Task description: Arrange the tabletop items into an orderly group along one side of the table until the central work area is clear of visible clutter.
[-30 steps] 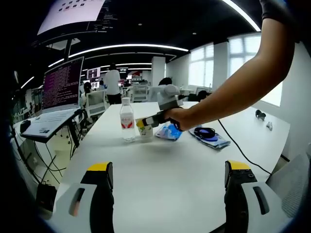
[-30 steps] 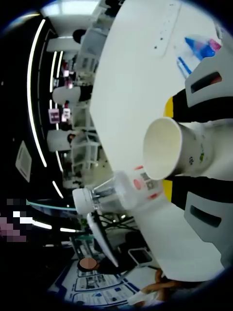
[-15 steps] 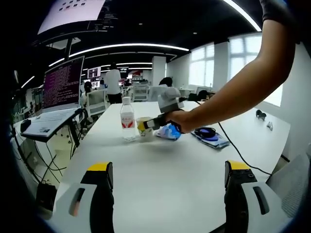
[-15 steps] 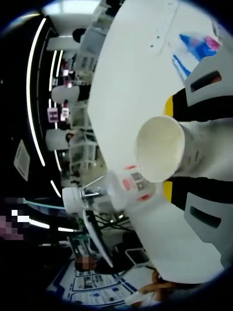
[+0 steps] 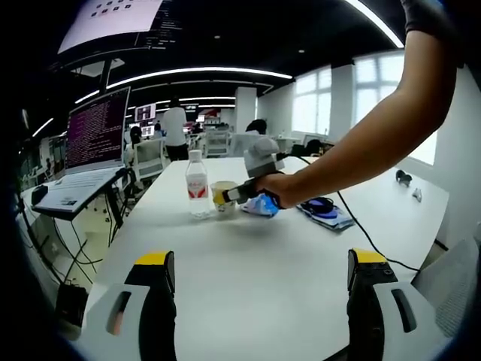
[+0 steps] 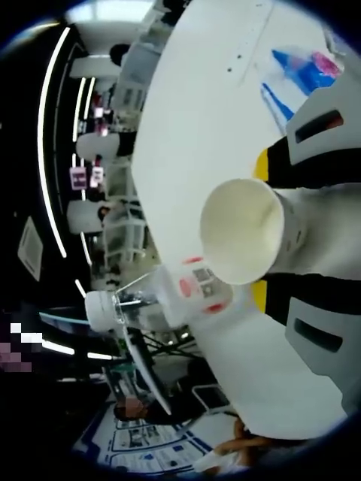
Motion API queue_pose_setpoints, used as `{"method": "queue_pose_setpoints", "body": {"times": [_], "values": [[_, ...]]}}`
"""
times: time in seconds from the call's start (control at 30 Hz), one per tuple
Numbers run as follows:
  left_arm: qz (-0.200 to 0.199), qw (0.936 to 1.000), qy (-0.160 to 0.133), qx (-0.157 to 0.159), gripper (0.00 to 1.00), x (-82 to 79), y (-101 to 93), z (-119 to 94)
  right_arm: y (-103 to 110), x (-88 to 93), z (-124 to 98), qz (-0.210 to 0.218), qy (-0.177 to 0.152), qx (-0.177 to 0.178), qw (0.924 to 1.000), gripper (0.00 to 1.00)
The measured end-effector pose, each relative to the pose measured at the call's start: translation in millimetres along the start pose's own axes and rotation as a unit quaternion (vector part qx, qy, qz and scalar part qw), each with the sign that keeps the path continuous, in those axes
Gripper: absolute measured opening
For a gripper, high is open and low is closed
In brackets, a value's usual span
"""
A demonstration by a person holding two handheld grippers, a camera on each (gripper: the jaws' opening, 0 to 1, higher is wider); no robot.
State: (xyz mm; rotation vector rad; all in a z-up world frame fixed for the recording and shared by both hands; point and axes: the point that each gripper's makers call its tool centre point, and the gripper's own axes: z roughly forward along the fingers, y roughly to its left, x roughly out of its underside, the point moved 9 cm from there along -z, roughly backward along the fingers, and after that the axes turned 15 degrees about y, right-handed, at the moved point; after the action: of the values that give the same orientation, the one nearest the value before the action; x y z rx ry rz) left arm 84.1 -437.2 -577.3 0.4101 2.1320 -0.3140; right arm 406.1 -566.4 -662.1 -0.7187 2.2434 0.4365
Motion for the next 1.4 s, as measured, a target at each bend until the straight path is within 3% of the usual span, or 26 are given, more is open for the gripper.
{"method": "queue_pose_setpoints", "body": {"times": [0.37, 0.5, 1.4], "values": [[0.002, 1.0, -0.001, 0.001, 0.96, -0.6, -0.8, -0.4, 3.5, 9.7, -6.4, 0.006, 0.007, -0.003, 0.9999, 0.53], [0.003, 1.0, -0.002, 0.002, 0.96, -1.0, -1.3, -0.7, 5.7, 14.5, -13.5, 0.006, 0.01, 0.001, 0.9999, 0.66], [0.008, 0.9998, -0.009, 0.014, 0.96, -2.6, -4.6, -1.7, 11.7, 28.6, -67.0, -0.018, -0.012, -0.018, 0.9996, 0.85]]}}
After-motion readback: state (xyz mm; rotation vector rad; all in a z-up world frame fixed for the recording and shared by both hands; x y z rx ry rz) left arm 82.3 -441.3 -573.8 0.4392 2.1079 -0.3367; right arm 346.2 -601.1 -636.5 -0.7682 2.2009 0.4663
